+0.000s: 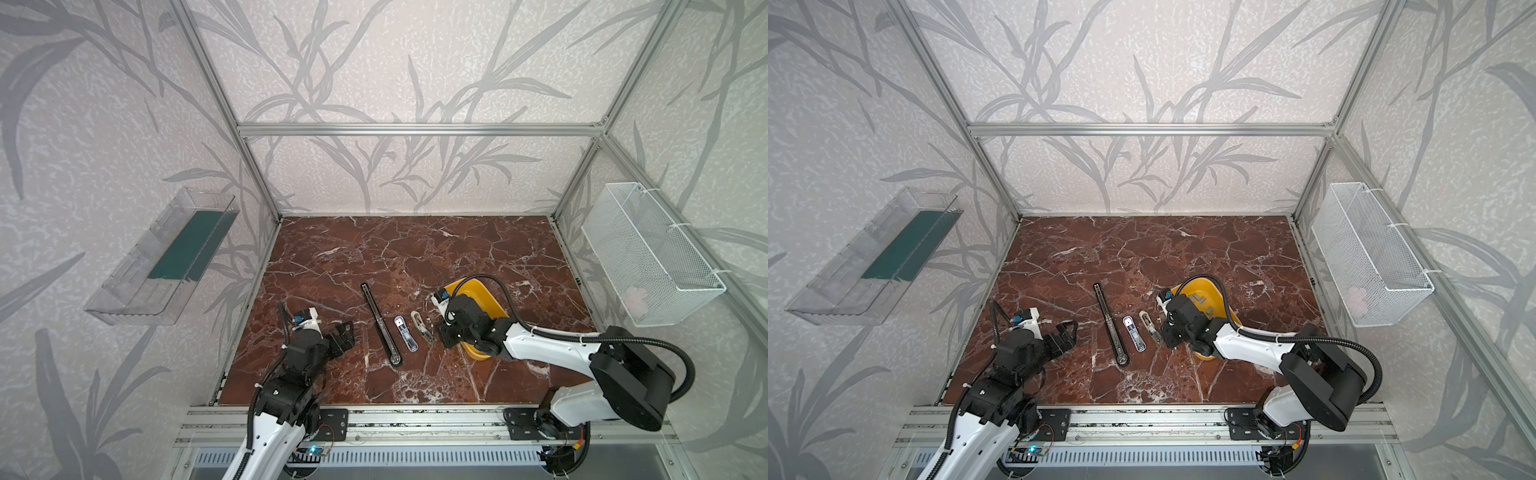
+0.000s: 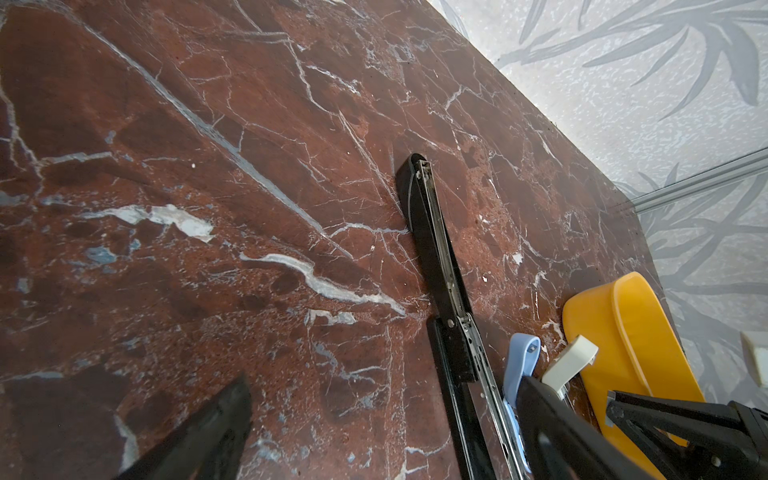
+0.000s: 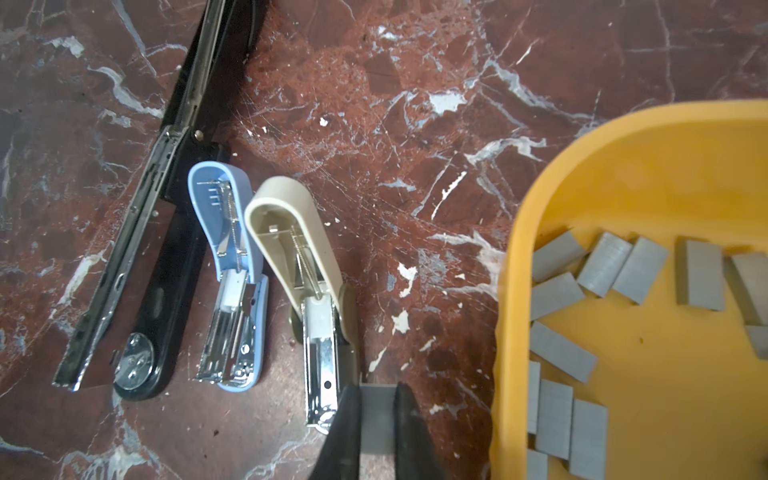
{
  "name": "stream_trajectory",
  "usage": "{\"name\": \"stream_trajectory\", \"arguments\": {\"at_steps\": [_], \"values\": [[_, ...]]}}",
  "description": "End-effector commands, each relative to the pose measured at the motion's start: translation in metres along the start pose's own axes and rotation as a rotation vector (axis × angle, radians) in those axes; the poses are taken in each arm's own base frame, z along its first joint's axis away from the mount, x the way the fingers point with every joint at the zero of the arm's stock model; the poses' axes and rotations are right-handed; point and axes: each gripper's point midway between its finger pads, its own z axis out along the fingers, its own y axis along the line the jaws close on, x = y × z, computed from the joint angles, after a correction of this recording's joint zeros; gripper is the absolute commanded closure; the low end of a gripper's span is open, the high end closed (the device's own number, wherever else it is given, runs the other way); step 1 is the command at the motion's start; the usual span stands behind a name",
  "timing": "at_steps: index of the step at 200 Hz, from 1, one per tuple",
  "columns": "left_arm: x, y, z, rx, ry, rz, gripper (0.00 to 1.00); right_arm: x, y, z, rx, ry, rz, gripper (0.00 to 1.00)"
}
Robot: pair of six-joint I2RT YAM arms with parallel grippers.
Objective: Load the staples into the stapler
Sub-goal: 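Lower the grey staple strip into the beige stapler's open channel with the right gripper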
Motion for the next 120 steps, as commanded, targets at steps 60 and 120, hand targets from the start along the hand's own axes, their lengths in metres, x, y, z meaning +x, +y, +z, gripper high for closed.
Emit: {"name": "stream_trajectory", "arguments": {"at_steps": [60,120], "values": [[0.001,0.005,0.001,-0.017,-0.004,-0.006,0.01,-0.018,0.03,0.016,-0.154,-0.033,0.016,0.99],[0.001,0.004,0.001,-0.013,-0.003,-0.008,0.01,-0.019,0.026,0.015,-0.057,-0.034,-0.001,1.0]]}}
